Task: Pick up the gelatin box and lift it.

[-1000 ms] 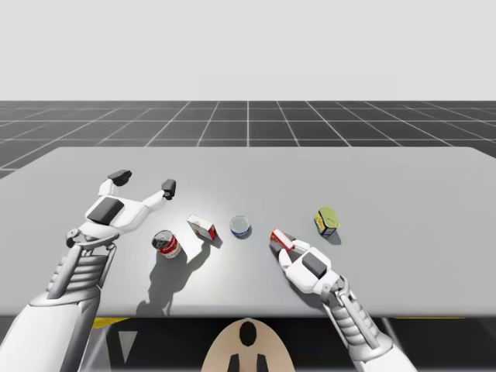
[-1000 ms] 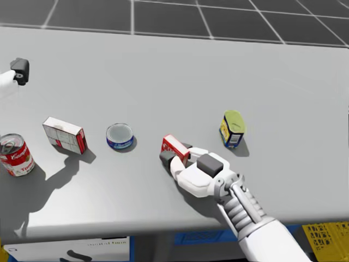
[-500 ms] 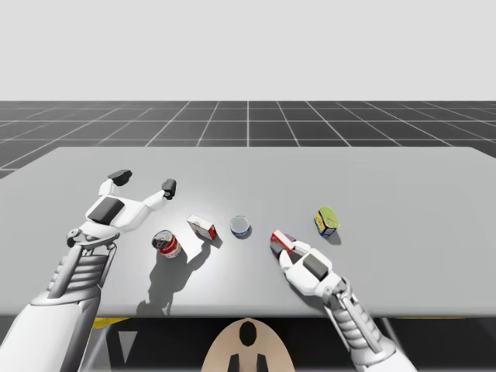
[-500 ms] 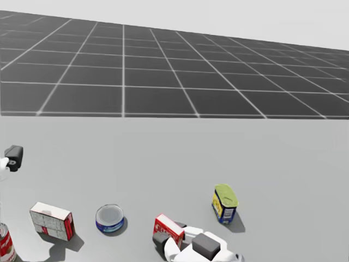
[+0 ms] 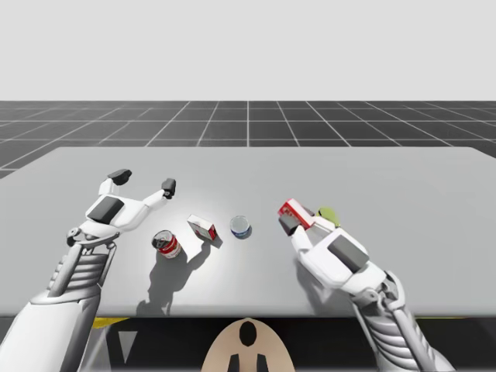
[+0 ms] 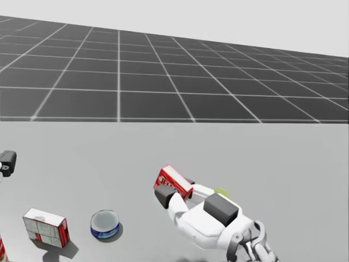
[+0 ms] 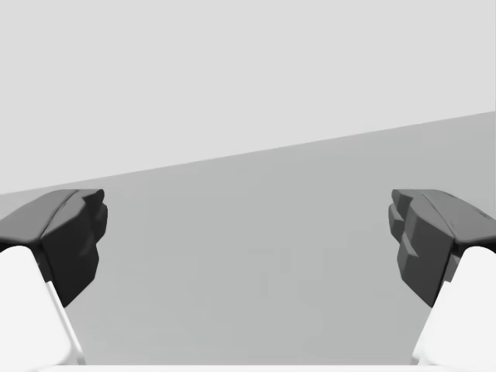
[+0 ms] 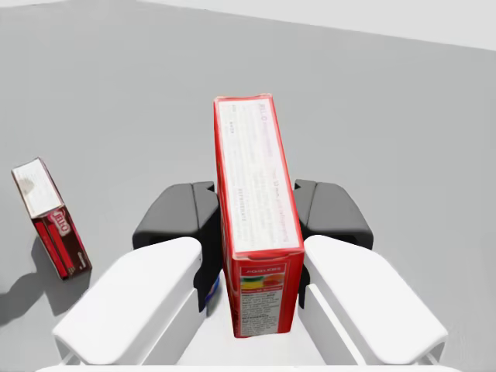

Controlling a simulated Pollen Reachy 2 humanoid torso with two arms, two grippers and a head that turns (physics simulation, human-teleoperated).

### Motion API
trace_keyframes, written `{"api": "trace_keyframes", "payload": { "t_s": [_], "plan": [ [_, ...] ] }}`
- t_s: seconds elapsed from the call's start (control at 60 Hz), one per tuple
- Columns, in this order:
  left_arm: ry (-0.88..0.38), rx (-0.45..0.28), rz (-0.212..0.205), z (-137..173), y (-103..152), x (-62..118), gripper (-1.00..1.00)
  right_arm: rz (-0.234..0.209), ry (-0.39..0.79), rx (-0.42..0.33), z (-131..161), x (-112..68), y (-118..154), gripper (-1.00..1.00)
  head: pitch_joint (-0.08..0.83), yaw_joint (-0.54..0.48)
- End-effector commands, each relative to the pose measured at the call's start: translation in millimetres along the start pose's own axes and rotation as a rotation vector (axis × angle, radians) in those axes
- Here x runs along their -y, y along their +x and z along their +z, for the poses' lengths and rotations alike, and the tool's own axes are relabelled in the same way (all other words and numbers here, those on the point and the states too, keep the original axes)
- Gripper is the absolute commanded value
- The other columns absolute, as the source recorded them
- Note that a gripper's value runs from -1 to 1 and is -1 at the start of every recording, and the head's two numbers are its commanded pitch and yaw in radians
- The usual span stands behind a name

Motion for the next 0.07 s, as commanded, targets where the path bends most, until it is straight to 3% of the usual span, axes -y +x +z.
{"api": "trace_keyframes", "payload": {
  "t_s": [0.017, 0.067],
  "plan": [
    [0.0, 0.0, 0.002, 0, 0, -0.1, -1.0, 0.034, -0.003, 0.161, 13, -8.8, 67, 1.0, 0.334, -0.22],
    [0.0, 0.001, 0.003, 0, 0, -0.2, -1.0, 0.044, -0.008, 0.205, 17, -11.4, 81, 1.0, 0.332, -0.22]
  ]
}}
